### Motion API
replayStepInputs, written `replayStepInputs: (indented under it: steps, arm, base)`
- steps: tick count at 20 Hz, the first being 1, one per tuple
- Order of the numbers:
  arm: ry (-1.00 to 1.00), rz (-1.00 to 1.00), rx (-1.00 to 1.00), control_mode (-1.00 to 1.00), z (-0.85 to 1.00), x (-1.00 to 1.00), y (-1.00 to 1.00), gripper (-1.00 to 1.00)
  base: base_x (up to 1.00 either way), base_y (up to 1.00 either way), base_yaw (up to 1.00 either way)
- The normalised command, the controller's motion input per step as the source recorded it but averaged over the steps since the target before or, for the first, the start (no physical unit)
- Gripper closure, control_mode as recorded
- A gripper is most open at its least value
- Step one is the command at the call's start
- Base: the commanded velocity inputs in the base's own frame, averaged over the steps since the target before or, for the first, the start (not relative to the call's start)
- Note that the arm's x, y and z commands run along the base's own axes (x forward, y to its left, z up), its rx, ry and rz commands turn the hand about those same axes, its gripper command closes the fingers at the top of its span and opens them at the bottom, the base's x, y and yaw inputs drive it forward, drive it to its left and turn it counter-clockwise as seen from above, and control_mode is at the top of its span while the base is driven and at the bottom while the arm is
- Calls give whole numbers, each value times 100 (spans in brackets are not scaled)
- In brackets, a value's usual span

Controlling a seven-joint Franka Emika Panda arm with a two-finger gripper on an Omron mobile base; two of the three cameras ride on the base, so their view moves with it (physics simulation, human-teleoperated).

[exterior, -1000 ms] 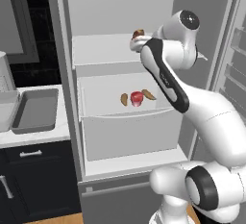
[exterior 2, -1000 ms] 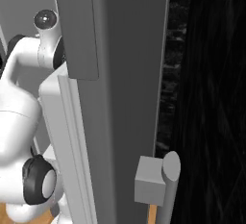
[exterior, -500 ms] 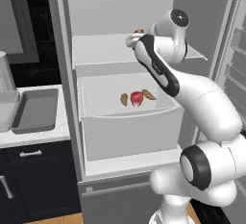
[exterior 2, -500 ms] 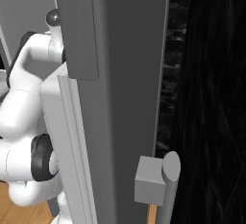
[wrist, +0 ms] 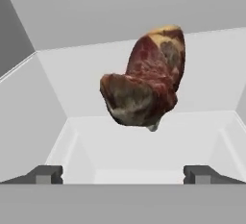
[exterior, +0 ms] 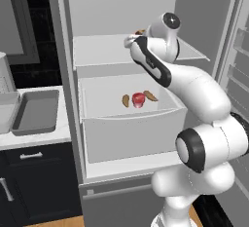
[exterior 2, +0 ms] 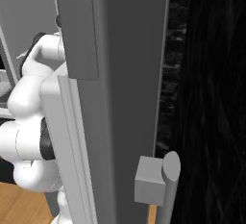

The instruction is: Place one sweet potato and one steak in each tupperware on the nearby counter, to pack two identical lunches.

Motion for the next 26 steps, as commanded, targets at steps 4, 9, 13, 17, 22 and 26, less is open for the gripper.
replayStepInputs:
  steps: [4, 9, 13, 17, 22, 26]
  arm:
    - [0, -1, 0, -100, -3, 53, -1, -100]
    - [0, 0, 0, -100, -9, 51, 0, -100]
    - [0, 0, 0, -100, -10, 50, 0, -100]
    - [0, 0, -1, -100, -12, 46, 0, -100]
    - [0, -1, -1, -100, -7, 42, 0, -100]
    - [0, -2, 0, -100, 0, 15, -1, -100]
  base:
    - [0, 0, 0]
    - [0, 0, 0]
    - [0, 0, 0]
    - [0, 0, 0]
    - [0, 0, 0]
    - [0, 0, 0]
